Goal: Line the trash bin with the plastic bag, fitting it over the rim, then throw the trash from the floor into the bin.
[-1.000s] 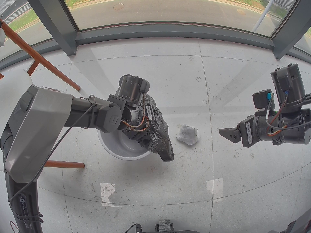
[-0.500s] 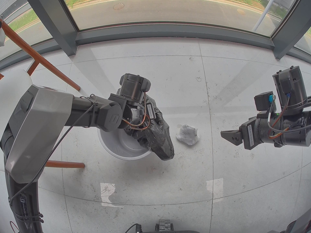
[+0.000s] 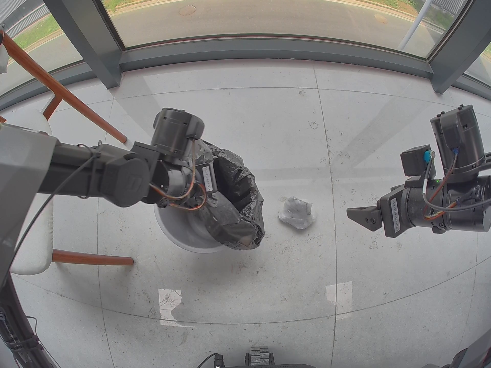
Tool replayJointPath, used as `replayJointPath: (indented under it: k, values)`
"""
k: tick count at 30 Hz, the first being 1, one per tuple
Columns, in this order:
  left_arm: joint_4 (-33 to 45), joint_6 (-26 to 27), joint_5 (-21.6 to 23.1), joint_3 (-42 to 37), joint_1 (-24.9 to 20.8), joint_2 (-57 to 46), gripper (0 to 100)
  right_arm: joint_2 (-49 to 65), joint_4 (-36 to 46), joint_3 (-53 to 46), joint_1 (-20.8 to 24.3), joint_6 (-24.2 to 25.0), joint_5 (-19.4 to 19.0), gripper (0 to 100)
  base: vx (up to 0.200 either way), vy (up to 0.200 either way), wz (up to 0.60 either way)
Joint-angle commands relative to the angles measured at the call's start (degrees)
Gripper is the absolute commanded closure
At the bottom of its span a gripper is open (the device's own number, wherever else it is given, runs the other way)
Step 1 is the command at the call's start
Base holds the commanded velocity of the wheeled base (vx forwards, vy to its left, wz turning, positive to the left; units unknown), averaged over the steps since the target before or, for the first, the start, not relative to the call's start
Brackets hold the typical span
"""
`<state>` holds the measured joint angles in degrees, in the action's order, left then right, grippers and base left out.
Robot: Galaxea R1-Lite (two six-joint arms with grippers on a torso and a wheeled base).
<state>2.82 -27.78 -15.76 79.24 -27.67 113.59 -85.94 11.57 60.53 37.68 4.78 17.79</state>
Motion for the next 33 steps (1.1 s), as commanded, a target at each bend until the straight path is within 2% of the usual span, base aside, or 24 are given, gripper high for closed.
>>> replayJointPath:
  k: [1, 12, 13, 18, 22, 25, 33]
  values:
    - [0.00, 1.06, 0.12, -9.54, 1.83, -9.27, 100, -1.33, -0.23, 0.56, 0.02, -0.03, -0.38, 0, 0.000, 0.000, 0.00]
    - [0.08, 0.80, 0.12, -17.98, 4.12, -13.84, 100, -1.33, -0.23, 0.65, 0.11, -0.03, -0.38, 0, 0.000, 0.000, 0.00]
    - [-0.09, 0.62, 0.29, -21.49, 4.82, -15.68, 100, -1.33, -0.23, 0.65, 0.11, -0.03, -0.38, 0, 0.000, 0.000, 0.00]
    - [-0.36, -0.96, 0.56, -27.03, 5.44, -16.56, 100, -1.33, -0.23, 0.73, 0.02, -0.21, -0.30, 0, 0.000, 0.000, 0.00]
    - [-0.36, -3.24, 1.44, -30.20, 5.35, -16.65, 100, -1.33, -0.23, 0.65, 0.02, -0.21, -0.30, 0, 0.000, 0.000, 0.00]
    - [-0.62, -4.91, 4.25, -33.45, 4.91, -16.12, 100, -1.33, -0.23, 0.65, 0.02, -0.21, -0.30, 0, 0.000, 0.000, 0.00]
    - [-11.17, -4.74, 6.36, -36.61, 4.38, -10.41, 100, -1.33, -0.23, 0.56, 0.02, -0.21, -0.30, 0, 0.000, 0.000, 0.00]
